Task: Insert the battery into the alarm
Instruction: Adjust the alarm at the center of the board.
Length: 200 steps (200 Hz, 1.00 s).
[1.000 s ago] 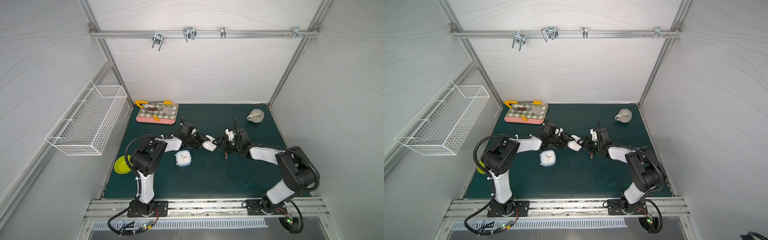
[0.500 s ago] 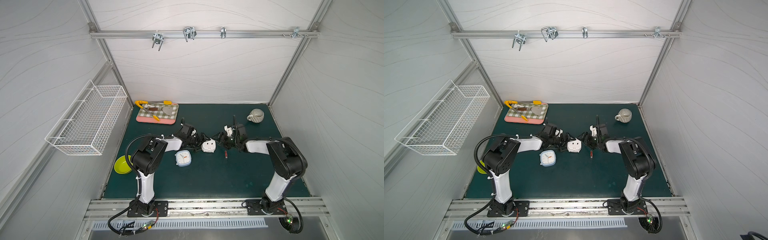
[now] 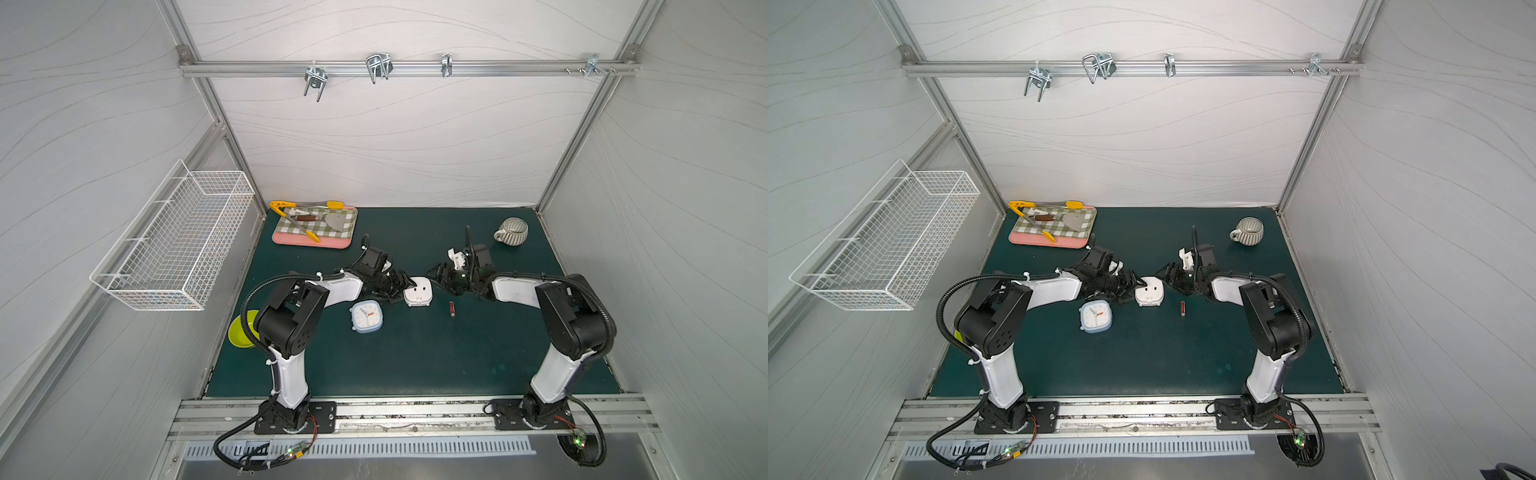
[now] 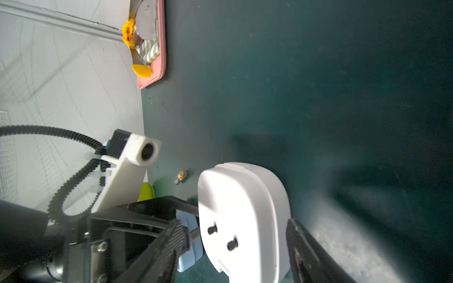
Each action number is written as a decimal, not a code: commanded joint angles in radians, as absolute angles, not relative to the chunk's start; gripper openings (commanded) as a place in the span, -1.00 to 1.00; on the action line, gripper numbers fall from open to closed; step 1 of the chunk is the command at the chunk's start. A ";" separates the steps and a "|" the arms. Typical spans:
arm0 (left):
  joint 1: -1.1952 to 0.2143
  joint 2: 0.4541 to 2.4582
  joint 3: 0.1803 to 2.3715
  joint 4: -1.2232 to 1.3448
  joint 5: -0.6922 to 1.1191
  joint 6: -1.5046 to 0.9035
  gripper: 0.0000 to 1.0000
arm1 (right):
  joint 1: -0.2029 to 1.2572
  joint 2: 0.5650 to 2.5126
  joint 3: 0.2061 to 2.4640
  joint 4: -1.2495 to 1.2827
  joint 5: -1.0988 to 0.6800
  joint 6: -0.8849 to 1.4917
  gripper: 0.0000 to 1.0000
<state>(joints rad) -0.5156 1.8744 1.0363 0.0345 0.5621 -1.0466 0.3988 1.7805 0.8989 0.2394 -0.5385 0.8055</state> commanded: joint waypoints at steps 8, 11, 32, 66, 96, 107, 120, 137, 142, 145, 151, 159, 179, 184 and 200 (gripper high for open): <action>-0.536 1.859 1.042 0.043 0.575 -1.055 0.36 | 0.399 1.835 0.953 0.203 -0.602 0.814 0.26; -0.537 1.861 1.042 0.043 0.576 -1.055 0.36 | 0.399 1.839 0.957 0.202 -0.606 0.816 0.26; -0.547 1.877 1.046 0.066 0.590 -1.069 0.37 | 0.405 1.867 0.991 0.190 -0.632 0.807 0.23; -0.579 1.889 1.059 0.081 0.594 -1.086 0.40 | 0.417 1.910 1.057 0.147 -0.665 0.774 0.23; -0.626 1.900 1.079 0.095 0.580 -1.106 0.43 | 0.433 1.952 1.120 0.117 -0.714 0.751 0.23; -0.644 1.914 1.096 0.093 0.578 -1.109 0.47 | 0.439 1.965 1.144 0.096 -0.726 0.738 0.23; -0.659 1.928 1.110 0.091 0.578 -1.109 0.54 | 0.439 1.969 1.160 0.087 -0.728 0.729 0.24; -0.658 1.913 1.090 0.095 0.568 -1.110 0.65 | 0.426 1.946 1.161 0.077 -0.708 0.720 0.28; -0.656 1.900 1.084 0.085 0.560 -1.095 0.69 | 0.421 1.934 1.154 0.074 -0.701 0.719 0.28; -0.654 1.891 1.080 0.073 0.554 -1.088 0.72 | 0.417 1.925 1.151 0.074 -0.695 0.719 0.29; -0.652 1.873 1.076 0.047 0.544 -1.057 0.78 | 0.408 1.907 1.138 0.075 -0.678 0.719 0.31; -0.647 1.847 1.069 0.000 0.525 -1.015 0.86 | 0.397 1.873 1.110 0.081 -0.645 0.723 0.32; -0.637 1.757 1.053 -0.115 0.455 -0.880 0.95 | 0.371 1.779 1.021 0.092 -0.549 0.728 0.37; -0.633 1.739 1.055 -0.149 0.442 -0.839 0.95 | 0.363 1.754 0.995 0.094 -0.525 0.732 0.38; -0.618 1.699 1.084 -0.240 0.394 -0.707 0.95 | 0.354 1.685 0.913 0.096 -0.457 0.740 0.40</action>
